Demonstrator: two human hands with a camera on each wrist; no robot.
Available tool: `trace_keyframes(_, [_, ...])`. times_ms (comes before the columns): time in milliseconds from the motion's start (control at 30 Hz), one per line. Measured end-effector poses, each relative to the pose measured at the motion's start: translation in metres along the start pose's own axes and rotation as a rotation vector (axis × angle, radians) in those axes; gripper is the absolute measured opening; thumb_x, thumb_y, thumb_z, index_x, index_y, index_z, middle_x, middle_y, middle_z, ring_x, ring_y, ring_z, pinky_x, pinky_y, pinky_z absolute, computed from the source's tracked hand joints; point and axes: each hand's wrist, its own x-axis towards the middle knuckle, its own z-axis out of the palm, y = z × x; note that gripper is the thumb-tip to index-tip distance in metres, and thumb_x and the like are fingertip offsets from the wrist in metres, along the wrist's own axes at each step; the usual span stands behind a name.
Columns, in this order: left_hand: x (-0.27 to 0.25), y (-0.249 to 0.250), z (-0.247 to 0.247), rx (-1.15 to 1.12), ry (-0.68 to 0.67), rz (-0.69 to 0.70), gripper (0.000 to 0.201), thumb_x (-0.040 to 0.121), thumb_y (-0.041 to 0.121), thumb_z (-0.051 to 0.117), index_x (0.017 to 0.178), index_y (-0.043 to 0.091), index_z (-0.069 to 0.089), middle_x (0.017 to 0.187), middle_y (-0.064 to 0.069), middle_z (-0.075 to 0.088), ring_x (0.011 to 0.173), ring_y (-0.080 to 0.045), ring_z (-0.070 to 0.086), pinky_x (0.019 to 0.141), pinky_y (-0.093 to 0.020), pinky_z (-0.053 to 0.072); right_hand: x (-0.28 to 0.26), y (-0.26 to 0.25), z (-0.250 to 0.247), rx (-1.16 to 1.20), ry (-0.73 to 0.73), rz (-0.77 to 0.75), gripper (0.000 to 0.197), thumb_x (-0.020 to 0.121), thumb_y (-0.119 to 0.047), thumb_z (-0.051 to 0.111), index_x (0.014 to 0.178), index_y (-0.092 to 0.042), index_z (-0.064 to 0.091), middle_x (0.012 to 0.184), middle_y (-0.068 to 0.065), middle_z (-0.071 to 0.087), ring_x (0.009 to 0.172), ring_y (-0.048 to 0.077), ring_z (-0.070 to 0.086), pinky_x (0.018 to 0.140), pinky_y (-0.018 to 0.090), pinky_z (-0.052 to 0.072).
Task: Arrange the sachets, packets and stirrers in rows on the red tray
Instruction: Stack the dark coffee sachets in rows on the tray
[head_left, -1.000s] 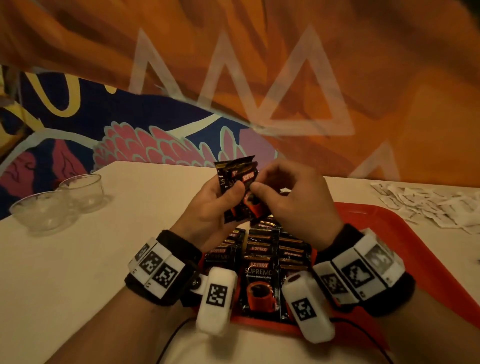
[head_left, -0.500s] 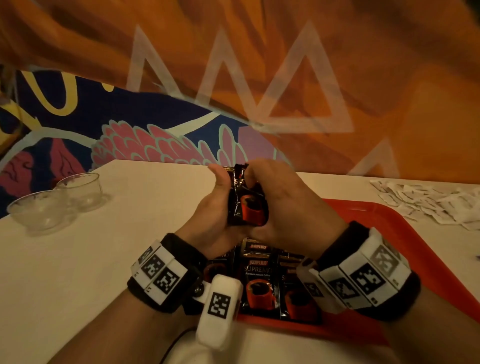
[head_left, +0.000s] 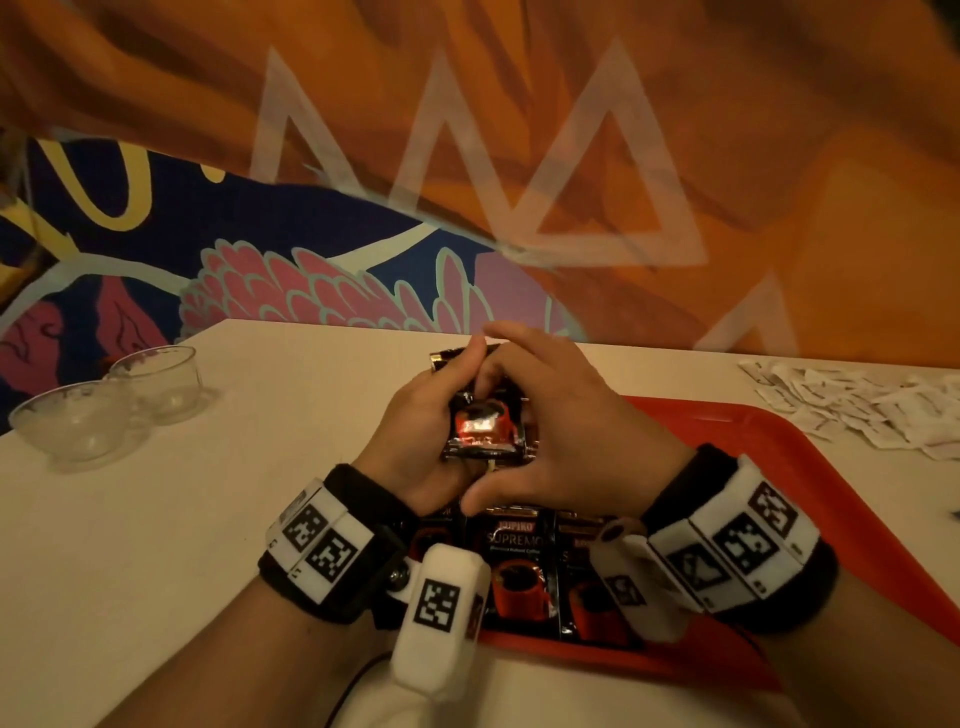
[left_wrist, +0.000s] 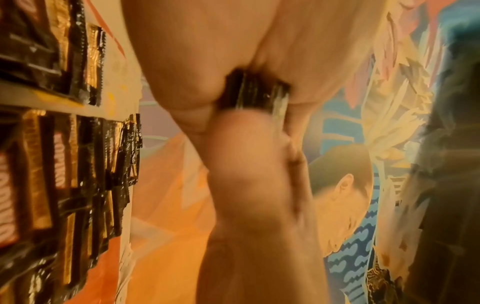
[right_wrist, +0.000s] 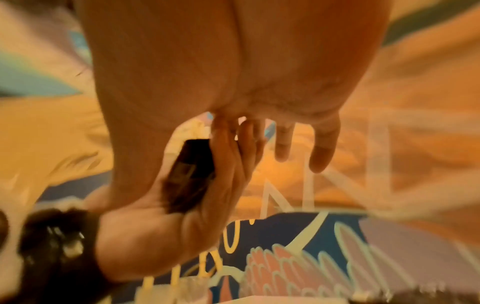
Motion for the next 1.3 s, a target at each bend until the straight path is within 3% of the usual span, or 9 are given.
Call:
trace_keyframes(200, [0.006, 0.007, -0.008, 0.107, 0.151, 0.286, 0.039, 0.079, 0.028, 0.068, 0.11, 0.005, 0.063, 0.082, -0.007, 0.074, 0.074, -0.022, 0.072, 0.061, -0.035, 0.059, 0.007, 0.001, 0.002, 0.333, 0.243, 0.274, 0.059, 0.066, -0.057, 0.079, 0.111, -0.031, 0.051, 0.114, -0.017, 0.057, 0.096, 0.001, 0.06, 0.074, 0.021, 0.051])
trace_keyframes(367, [0.005, 0.004, -0.006, 0.154, 0.146, 0.368, 0.025, 0.074, 0.025, 0.073, 0.091, 0.008, 0.069, 0.092, -0.017, 0.072, 0.088, -0.036, 0.071, 0.077, -0.046, 0.06, 0.009, 0.01, 0.008, 0.405, 0.208, 0.253, 0.012, 0.082, -0.029, 0.079, 0.083, -0.02, 0.071, 0.079, -0.007, 0.073, 0.074, 0.007, 0.07, 0.072, 0.031, 0.055])
trace_keyframes(433, [0.004, 0.005, -0.007, 0.144, 0.14, 0.359, 0.028, 0.077, 0.025, 0.07, 0.097, 0.005, 0.068, 0.096, -0.018, 0.071, 0.092, -0.035, 0.071, 0.076, -0.043, 0.061, 0.009, 0.013, 0.008, 0.4, 0.255, 0.228, 0.006, 0.084, -0.023, 0.077, 0.083, -0.023, 0.071, 0.078, -0.005, 0.074, 0.075, 0.009, 0.07, 0.074, 0.032, 0.057])
trace_keyframes(600, [0.004, 0.01, -0.011, 0.135, 0.098, 0.272, 0.032, 0.08, 0.021, 0.065, 0.105, 0.002, 0.068, 0.09, -0.011, 0.071, 0.084, -0.024, 0.07, 0.065, -0.029, 0.057, 0.008, 0.014, 0.005, 0.272, 0.352, 0.138, 0.011, 0.085, -0.016, 0.075, 0.087, -0.026, 0.072, 0.08, -0.02, 0.069, 0.079, -0.009, 0.061, 0.07, 0.004, 0.041])
trace_keyframes(767, [0.003, 0.019, -0.012, 0.151, 0.149, 0.286, 0.044, 0.08, 0.034, 0.064, 0.118, 0.012, 0.066, 0.11, -0.015, 0.072, 0.101, -0.03, 0.071, 0.081, -0.041, 0.061, 0.008, 0.015, 0.003, 0.324, 0.33, 0.171, 0.009, 0.083, -0.019, 0.077, 0.084, -0.027, 0.073, 0.078, -0.016, 0.072, 0.077, -0.003, 0.065, 0.068, 0.008, 0.044])
trace_keyframes(900, [-0.001, 0.026, -0.016, 0.294, 0.161, 0.307, 0.05, 0.081, 0.037, 0.07, 0.114, 0.0, 0.064, 0.111, -0.031, 0.066, 0.099, -0.037, 0.065, 0.087, -0.046, 0.053, 0.009, 0.018, -0.002, 0.407, 0.362, 0.26, 0.007, 0.082, -0.023, 0.078, 0.085, -0.018, 0.073, 0.079, -0.005, 0.074, 0.074, 0.01, 0.068, 0.071, 0.03, 0.053])
trace_keyframes(1033, [-0.012, 0.039, -0.024, 0.525, 0.15, 0.297, 0.021, 0.081, 0.02, 0.068, 0.096, 0.006, 0.066, 0.075, -0.003, 0.07, 0.071, -0.014, 0.066, 0.066, -0.027, 0.054, 0.009, 0.012, -0.006, 0.521, 0.249, 0.278, 0.006, 0.085, -0.019, 0.075, 0.084, -0.015, 0.071, 0.076, 0.0, 0.074, 0.066, 0.006, 0.068, 0.064, 0.025, 0.049])
trace_keyframes(1200, [-0.034, 0.057, -0.042, 0.792, 0.175, 0.125, 0.036, 0.073, 0.025, 0.074, 0.102, 0.004, 0.07, 0.093, -0.016, 0.073, 0.085, -0.028, 0.068, 0.079, -0.039, 0.052, 0.006, 0.008, -0.011, 0.386, 0.148, 0.214, 0.007, 0.084, -0.029, 0.076, 0.082, -0.023, 0.074, 0.073, -0.009, 0.073, 0.069, 0.002, 0.068, 0.071, 0.024, 0.056])
trace_keyframes(1300, [-0.046, 0.05, -0.054, 0.963, 0.242, 0.012, 0.022, 0.078, 0.017, 0.077, 0.095, 0.004, 0.072, 0.075, -0.008, 0.072, 0.065, -0.015, 0.066, 0.063, -0.028, 0.051, 0.004, 0.006, -0.017, 0.345, 0.124, 0.203, 0.007, 0.084, -0.031, 0.076, 0.08, -0.027, 0.072, 0.073, -0.011, 0.072, 0.069, 0.0, 0.067, 0.071, 0.022, 0.055])
